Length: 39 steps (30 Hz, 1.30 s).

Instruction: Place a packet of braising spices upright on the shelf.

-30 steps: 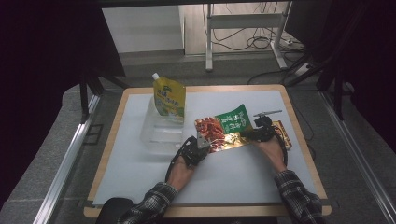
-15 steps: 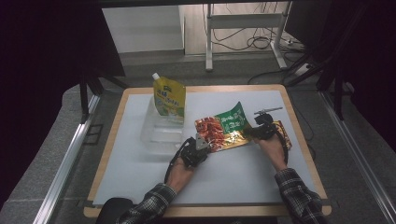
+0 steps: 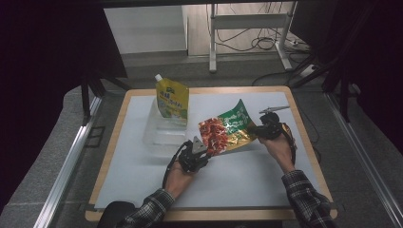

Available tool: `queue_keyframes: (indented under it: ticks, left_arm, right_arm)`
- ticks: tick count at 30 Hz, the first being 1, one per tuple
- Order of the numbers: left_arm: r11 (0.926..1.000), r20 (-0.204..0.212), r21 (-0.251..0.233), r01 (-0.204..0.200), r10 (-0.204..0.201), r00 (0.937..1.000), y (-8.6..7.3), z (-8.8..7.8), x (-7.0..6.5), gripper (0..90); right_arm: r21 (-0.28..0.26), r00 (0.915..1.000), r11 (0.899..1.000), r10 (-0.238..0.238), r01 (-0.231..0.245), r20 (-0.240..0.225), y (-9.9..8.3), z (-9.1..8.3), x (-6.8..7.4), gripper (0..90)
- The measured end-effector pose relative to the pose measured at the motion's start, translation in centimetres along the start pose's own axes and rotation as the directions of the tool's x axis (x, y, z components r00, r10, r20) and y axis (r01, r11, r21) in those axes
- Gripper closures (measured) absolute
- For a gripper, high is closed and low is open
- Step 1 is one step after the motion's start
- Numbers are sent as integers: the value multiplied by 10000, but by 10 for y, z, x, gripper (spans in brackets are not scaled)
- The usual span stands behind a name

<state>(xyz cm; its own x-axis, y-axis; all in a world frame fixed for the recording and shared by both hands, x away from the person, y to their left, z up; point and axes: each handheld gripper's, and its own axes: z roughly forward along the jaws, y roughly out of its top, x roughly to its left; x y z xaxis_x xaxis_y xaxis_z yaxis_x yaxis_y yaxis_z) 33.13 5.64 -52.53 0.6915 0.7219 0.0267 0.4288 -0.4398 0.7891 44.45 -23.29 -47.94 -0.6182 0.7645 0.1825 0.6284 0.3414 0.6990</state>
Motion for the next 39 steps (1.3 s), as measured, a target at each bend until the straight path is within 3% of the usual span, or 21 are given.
queue_keyframes:
  ticks: [9,18,23,31,35,39]
  left_arm:
    - [9999,546,-77,-134,138,9984,-5,-15,-4,650]
    - [9994,492,-157,-324,331,9982,-9,-23,-7,554]
    - [9996,565,-251,-152,166,9983,-15,-32,-7,494]
    - [9996,639,-240,-177,192,9978,-27,-43,-11,407]
    - [9991,677,12,-421,419,9968,-34,-45,-12,338]
    - [9984,769,-154,-547,557,9955,-38,-49,-14,265]
  right_arm:
    - [-283,9995,9992,-285,282,-105,12,-11,10,887]
    - [-569,9980,9976,-424,397,-464,27,-21,19,887]
    - [-711,9961,9958,-616,571,-630,36,-26,28,885]
    - [-1040,9890,9898,-1080,975,-1009,56,-36,46,886]
    - [-1084,9849,9867,-1329,1210,-1105,65,-39,56,887]
    - [-1159,9799,9820,-1623,1490,-1157,73,-41,66,887]
